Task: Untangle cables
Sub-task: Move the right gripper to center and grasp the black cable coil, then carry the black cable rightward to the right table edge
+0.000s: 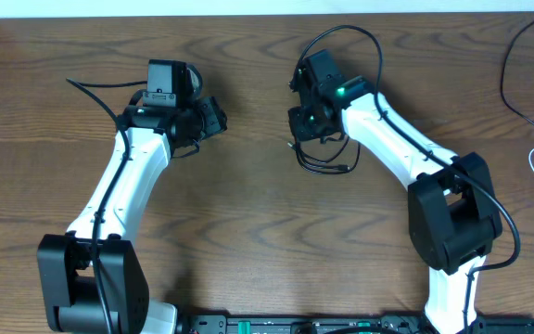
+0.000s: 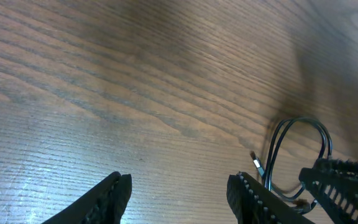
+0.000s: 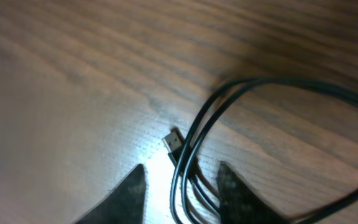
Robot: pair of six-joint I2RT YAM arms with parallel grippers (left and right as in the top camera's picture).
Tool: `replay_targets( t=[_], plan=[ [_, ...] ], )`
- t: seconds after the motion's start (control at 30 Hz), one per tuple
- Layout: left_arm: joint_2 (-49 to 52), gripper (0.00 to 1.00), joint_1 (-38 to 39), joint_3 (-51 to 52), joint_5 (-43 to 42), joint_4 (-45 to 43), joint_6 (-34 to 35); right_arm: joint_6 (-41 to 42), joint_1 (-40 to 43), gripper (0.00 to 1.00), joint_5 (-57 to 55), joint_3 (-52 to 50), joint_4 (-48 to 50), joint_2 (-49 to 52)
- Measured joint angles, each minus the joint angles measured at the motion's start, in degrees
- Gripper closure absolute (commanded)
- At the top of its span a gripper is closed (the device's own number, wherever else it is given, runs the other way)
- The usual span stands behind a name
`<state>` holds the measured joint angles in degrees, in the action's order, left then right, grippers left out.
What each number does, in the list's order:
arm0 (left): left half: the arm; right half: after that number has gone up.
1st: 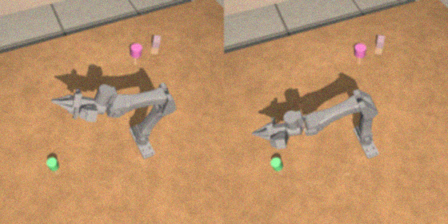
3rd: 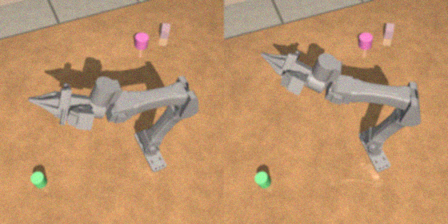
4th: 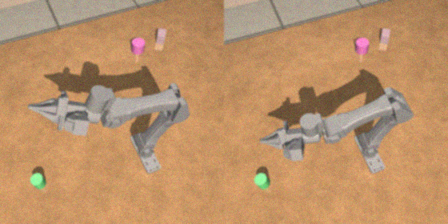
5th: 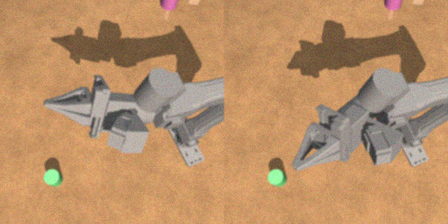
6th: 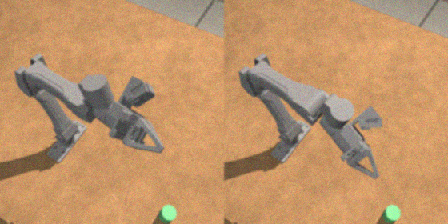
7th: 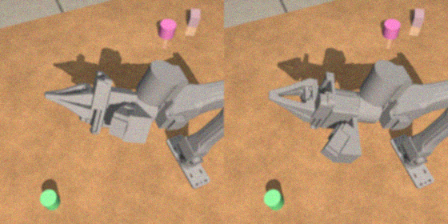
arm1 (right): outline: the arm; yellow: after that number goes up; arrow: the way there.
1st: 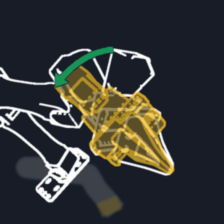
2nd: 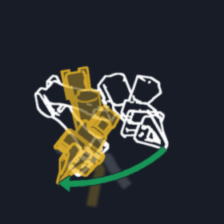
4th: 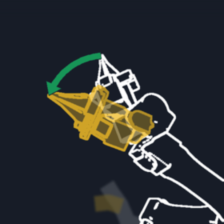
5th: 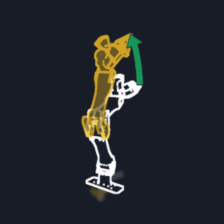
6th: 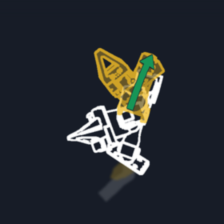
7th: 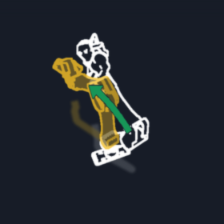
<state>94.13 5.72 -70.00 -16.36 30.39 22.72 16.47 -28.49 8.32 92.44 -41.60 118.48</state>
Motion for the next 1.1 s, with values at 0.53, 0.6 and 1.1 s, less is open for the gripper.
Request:
replay_targets(
  t=[0.53, 0.6, 1.1],
  plan=[
    [0.0, 0.45, 0.0, 0.0, 0.0, 2.3, 0.0, 14.2, -1.7, 0.70, -4.0, 0.0, 1.4, 4.4],
    [0.0, 0.45, 0.0, 0.0, 0.0, 2.3, 0.0, 15.1, -1.9, 0.70, -3.7, -0.2, 1.4, 4.9],
    [0.0, 0.45, 0.0, 0.0, 0.0, 2.3, 0.0, 17.4, -3.1, 0.99, -2.3, -0.2, 3.3, 7.9]
  ],
)
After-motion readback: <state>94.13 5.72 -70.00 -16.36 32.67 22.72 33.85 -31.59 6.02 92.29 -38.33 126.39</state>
